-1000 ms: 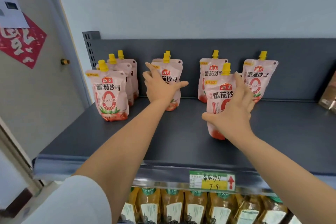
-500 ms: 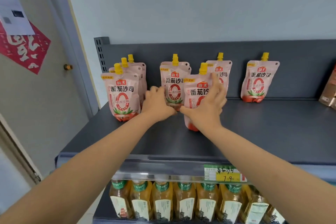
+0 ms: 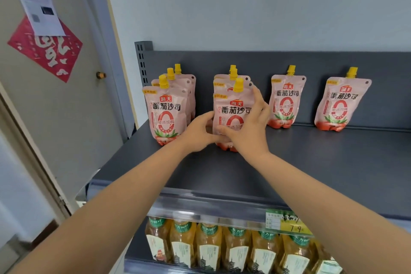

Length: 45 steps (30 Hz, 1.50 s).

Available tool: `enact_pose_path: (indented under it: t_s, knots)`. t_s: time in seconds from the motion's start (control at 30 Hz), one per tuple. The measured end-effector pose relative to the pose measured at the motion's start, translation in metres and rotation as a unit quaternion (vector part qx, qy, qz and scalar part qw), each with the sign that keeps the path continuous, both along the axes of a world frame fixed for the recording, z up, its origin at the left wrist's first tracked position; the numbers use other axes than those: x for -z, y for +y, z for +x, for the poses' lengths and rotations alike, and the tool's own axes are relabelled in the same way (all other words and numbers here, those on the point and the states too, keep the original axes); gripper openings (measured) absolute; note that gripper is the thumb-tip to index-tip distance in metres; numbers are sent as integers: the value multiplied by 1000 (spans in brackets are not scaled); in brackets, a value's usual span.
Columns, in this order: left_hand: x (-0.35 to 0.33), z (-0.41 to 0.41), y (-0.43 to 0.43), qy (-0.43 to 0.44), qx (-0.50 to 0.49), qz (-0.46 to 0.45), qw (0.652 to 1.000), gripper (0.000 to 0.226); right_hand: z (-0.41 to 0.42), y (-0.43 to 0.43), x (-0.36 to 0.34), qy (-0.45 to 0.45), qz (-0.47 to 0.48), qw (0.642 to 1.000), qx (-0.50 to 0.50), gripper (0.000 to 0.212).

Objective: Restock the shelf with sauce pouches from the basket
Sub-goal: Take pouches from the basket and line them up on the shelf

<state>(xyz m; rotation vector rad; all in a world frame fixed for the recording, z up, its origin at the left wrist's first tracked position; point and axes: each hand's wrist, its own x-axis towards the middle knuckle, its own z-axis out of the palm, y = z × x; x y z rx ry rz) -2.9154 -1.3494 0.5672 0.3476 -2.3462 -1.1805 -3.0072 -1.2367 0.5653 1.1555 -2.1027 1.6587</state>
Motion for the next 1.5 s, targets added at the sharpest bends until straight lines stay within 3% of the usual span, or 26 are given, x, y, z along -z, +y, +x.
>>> enact_pose_path:
  t_s: [0.13,0.27,0.4,0.53,0.63,0.97,1.3,1.5]
  knots:
    - [0,0,-8,-25,-32,-16,999,53,-7,4,3,33,52,998,-31,114]
    - [1,2,3,-50,-83,-24,995,53,1,7,1,75,136,988,27,115]
    - [-1,20,18,-70,-140,-52,986,77,18,35,-9,137,210,963,101,99]
    - [-7,49,34,-96,-198,-196,956,105,43,75,-18,107,270,942,168,103]
    - [-14,75,58,-79,-201,-297,930,110,68,114,-24,112,313,916,222,105]
    - [3,96,180,18,-39,-455,889,109,143,280,1,56,373,862,339,101]
    - [62,53,317,32,127,-474,871,100,151,423,57,-113,369,817,429,94]
    - [111,14,378,-11,191,-478,857,101,112,482,104,-208,368,793,438,84]
